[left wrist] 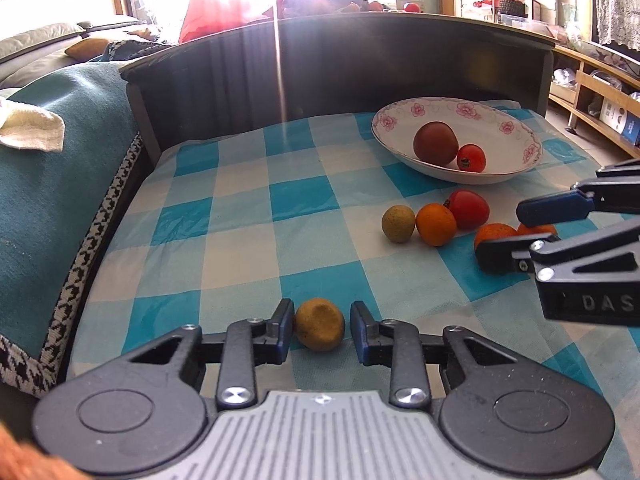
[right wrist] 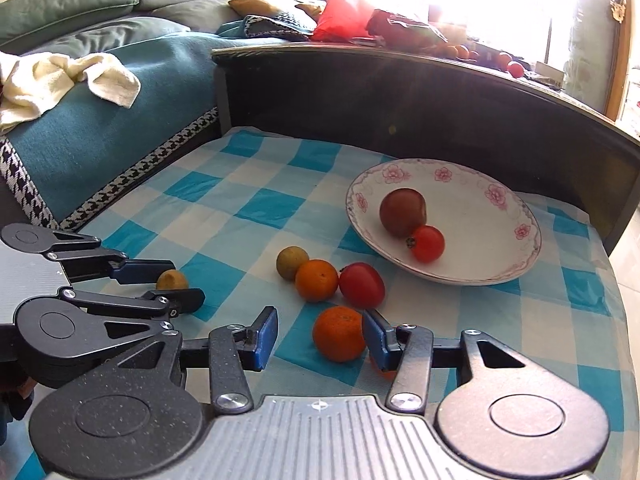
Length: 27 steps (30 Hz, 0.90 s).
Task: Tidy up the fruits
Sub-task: 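Grasp the small yellow-brown fruit with the left tool while the right tool approaches an orange, then grasp the orange with the right tool while the left tool holds its fruit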
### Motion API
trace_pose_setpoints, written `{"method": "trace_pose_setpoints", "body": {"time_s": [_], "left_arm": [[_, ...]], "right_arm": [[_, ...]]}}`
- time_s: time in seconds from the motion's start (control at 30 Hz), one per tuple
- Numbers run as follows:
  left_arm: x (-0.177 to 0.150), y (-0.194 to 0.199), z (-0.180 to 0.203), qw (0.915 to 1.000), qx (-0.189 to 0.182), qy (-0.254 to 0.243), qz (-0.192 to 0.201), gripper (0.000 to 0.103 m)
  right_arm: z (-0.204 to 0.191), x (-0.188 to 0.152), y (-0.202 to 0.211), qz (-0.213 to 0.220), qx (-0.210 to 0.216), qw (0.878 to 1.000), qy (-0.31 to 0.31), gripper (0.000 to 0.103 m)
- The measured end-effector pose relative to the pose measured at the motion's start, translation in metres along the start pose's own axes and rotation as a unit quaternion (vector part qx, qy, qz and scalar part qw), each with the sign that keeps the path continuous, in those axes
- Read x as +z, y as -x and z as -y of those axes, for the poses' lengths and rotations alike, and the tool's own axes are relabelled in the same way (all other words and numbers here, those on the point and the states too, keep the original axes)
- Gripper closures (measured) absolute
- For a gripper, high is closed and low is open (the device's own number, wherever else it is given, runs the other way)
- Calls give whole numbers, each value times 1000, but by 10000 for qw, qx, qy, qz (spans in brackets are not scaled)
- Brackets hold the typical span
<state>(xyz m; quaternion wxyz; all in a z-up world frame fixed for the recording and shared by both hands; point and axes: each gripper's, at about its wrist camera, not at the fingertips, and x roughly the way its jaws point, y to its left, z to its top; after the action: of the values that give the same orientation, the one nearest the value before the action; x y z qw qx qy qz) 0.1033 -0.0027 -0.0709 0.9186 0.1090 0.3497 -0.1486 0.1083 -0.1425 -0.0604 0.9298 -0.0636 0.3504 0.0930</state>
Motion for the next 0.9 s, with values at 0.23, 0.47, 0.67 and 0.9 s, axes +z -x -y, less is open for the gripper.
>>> {"method": "trace_pose_setpoints", "body": {"time_s": [0.23,0.47,0.67,0.9], "left_arm": [[1,0,-2,9999,-41,115,-45,64],[2,-2,-7,9996,-142,232,-72,65],[3,-3,-10,9991,-212,336,-139,66],[4,-4,-11,9992,-301,251,-128,67]], "right_arm": [[-2,6,-7,-177,55,9991,394,63],[-3,4,-9,-241,-20,9975,663,64],[-5,9,-11,-355,38,9947,964,65],[18,5,8,-345,-24,9936,1072,64]]}}
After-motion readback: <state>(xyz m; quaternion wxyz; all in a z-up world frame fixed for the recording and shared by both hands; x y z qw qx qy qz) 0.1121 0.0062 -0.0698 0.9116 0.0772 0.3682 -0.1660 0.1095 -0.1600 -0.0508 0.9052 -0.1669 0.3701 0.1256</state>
